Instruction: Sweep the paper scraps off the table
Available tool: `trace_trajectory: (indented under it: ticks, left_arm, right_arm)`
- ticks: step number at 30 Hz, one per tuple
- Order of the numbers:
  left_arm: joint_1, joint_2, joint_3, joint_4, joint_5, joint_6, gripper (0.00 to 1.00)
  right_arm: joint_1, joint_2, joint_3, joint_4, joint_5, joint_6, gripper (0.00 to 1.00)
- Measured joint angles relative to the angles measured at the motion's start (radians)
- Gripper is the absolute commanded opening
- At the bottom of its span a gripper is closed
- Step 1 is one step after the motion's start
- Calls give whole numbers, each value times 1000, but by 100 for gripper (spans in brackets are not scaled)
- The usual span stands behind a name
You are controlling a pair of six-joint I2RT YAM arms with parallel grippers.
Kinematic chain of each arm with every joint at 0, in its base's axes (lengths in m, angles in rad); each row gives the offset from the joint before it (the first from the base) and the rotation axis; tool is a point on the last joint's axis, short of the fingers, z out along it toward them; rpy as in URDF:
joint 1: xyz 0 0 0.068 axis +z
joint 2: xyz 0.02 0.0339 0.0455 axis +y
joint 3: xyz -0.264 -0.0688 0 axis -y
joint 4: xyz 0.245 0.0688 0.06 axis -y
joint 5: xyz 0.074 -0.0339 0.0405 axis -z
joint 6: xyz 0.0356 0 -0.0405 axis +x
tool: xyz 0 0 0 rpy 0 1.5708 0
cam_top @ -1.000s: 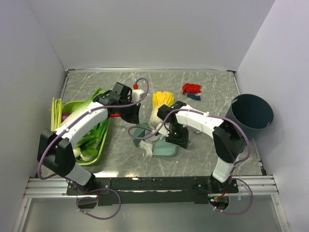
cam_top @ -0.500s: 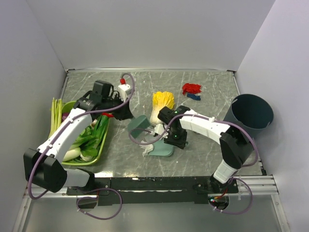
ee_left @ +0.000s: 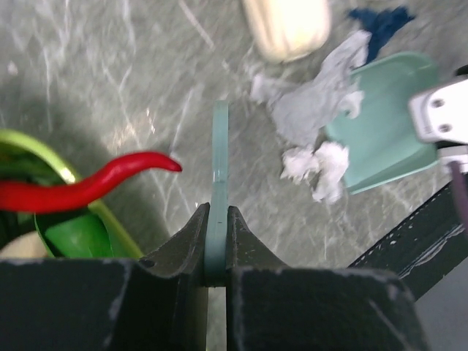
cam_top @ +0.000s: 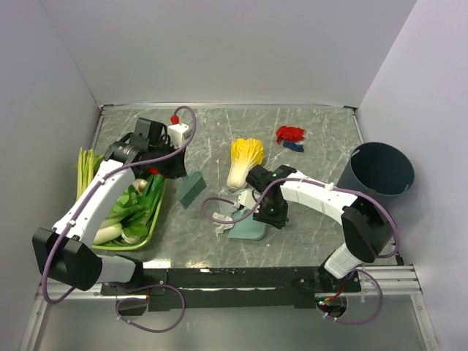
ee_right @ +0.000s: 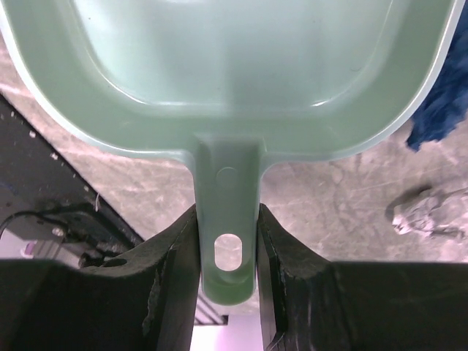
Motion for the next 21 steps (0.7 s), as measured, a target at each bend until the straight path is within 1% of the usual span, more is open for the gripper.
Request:
trace_trajectory:
  ticks: [4, 7, 10, 14, 18, 21]
  left_arm:
    - [0, 2, -34, -23, -31, -24, 1]
    - [0, 16, -73, -20, -30, -72, 1]
    - [0, 71, -84, -5, 9, -108, 1]
    - [-14, 167, -85, 45, 106, -155, 1]
    - [-92, 217, -73, 124, 158, -202, 1]
    - [-166, 280, -2, 133, 204, -205, 1]
  right_arm:
    - [0, 0, 0, -37, 3, 1, 0]
    - [0, 2, 0, -55, 4, 5, 0]
    - [0, 6, 5, -61, 4, 13, 0]
    - [0, 22, 13, -62, 4, 30, 0]
    - [0, 57, 39, -64, -2, 46, 0]
    - [1, 77, 66, -52, -10, 60, 0]
